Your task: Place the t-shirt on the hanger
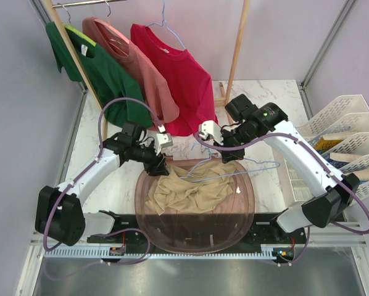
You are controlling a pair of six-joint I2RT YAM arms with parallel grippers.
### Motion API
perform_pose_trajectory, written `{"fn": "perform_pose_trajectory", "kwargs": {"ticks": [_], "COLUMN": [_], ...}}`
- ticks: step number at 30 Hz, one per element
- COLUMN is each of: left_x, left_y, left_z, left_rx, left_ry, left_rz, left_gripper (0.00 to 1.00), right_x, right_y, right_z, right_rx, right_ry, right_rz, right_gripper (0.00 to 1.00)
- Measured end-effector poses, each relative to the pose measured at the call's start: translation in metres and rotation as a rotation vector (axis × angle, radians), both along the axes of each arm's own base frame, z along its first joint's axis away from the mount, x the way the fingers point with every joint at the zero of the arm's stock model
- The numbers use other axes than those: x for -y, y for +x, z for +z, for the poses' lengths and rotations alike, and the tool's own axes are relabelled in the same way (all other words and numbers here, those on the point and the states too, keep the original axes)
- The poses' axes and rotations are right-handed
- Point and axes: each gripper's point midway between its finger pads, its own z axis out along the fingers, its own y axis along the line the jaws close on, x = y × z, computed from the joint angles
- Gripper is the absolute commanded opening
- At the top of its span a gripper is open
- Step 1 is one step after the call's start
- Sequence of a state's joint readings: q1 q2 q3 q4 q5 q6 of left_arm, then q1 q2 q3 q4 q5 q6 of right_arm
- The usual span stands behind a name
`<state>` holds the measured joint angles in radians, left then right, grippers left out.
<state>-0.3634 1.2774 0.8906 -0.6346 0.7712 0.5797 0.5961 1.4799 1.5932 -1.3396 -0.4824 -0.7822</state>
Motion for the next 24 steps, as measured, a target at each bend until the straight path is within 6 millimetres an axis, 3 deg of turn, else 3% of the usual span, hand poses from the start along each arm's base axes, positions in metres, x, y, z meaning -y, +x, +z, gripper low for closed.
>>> {"fn": "perform_pose_trajectory", "kwargs": {"ticks": [4,7,10,13,17,24], "left_x": [0.002,0.003,0.003,0.006,0.019,0.061], "left_y": [-0.001,-0.002,-0.003,-0.005,-0.005,-0.032], "left_z": [-0.006,-0.013,-0.018,-0.014,0.011,0.092], "left_rx": [-0.028,-0.055,-0.077,-0.092,-0.059,0.106], "left_ry": [-0.005,0.001,0.005,-0.011,-0.076,-0.193], "left_rz": [-0.015,-0.018,-0.024,-0.039,-0.083,-0.237], "left_gripper": [0.48,0.32,0.06,0.02,0.02,0.02], "right_x": [0.000,0.000,0.002,0.004,0.008,-0.006], "right_y": [0.000,-0.001,-0.002,-0.003,-0.001,0.000], "right_z": [0.000,0.001,0.001,0.001,0.003,0.016], "right_rx": [-0.001,0.001,0.001,0.000,-0.002,-0.001], "right_ry": [0.001,0.003,0.004,0.007,0.023,0.124], "right_rz": [0.001,0.000,-0.002,-0.006,-0.025,-0.022], "right_gripper": [0.00,0.00,0.00,0.00,0.00,0.00]}}
